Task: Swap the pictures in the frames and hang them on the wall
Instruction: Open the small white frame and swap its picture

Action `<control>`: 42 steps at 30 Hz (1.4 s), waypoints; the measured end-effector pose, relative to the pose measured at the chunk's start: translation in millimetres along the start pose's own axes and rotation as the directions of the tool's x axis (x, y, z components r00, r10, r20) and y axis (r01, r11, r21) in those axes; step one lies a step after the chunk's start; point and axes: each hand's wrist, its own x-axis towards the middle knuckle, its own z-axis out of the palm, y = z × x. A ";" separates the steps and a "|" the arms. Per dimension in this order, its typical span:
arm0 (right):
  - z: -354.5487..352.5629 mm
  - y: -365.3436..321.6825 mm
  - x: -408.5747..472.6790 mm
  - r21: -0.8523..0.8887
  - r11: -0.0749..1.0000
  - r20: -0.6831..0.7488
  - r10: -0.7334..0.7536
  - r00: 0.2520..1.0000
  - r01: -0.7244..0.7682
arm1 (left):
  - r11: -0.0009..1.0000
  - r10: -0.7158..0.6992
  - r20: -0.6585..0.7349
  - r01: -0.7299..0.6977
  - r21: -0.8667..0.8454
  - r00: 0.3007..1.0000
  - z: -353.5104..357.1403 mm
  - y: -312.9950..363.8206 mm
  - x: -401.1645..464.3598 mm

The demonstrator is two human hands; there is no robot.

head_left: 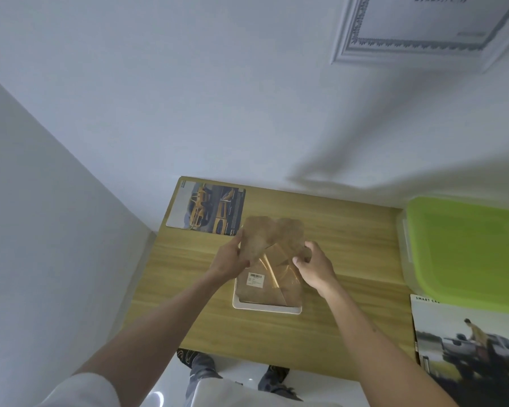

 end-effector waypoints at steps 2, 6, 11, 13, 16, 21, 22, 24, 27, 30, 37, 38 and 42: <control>-2.1 2.6 -7.0 -0.017 1.000 0.047 -0.011 0.999 0.012 | 0.997 0.034 0.013 -0.035 0.068 0.999 2.9 6.7 -3.5; -17.1 13.0 -17.4 -0.004 1.000 0.040 -0.026 0.999 0.026 | 0.990 0.084 0.022 -0.086 0.116 0.996 11.7 25.4 -2.7; -57.6 32.5 -10.4 0.041 0.998 -0.177 -0.046 0.983 0.054 | 0.997 0.066 -0.020 -0.066 -0.029 0.998 44.2 65.1 4.9; -75.6 43.7 -10.3 0.055 0.997 -0.230 -0.043 0.972 0.058 | 0.995 0.102 -0.009 -0.102 -0.003 0.995 61.5 87.1 5.6; -99.5 62.4 -9.9 0.046 0.996 -0.210 -0.069 0.975 0.080 | 0.987 0.133 0.030 -0.135 0.085 0.991 90.7 114.1 11.8; -118.6 101.9 4.5 -0.126 0.990 -0.181 -0.091 0.979 0.068 | 0.965 0.135 0.102 -0.155 0.213 0.985 143.0 137.4 26.1; -120.3 111.0 9.5 -0.151 0.987 -0.195 -0.079 0.978 0.049 | 0.960 0.142 0.111 -0.164 0.226 0.984 151.4 142.0 27.2; -124.8 126.0 18.9 -0.209 0.978 -0.211 -0.069 0.975 0.024 | 0.953 0.150 0.125 -0.177 0.245 0.981 167.4 147.6 31.5; -129.3 136.5 25.7 -0.273 0.961 -0.241 -0.105 0.965 0.037 | 0.940 0.156 0.154 -0.195 0.281 0.976 186.2 152.9 35.5; -124.1 142.0 27.2 -0.355 0.934 -0.242 -0.127 0.962 0.034 | 0.905 0.162 0.172 -0.216 0.366 0.972 199.4 150.1 32.9; -106.0 154.9 34.0 -0.453 0.891 -0.252 -0.155 0.955 0.025 | 0.839 0.207 0.178 -0.268 0.475 0.962 210.6 141.3 34.8; -105.2 155.2 35.0 -0.463 0.886 -0.256 -0.155 0.954 0.020 | 0.836 0.203 0.181 -0.267 0.480 0.962 210.7 141.4 35.0; -103.7 154.8 38.0 -0.492 0.870 -0.246 -0.156 0.957 0.015 | 0.834 0.205 0.181 -0.269 0.481 0.962 209.0 138.9 36.1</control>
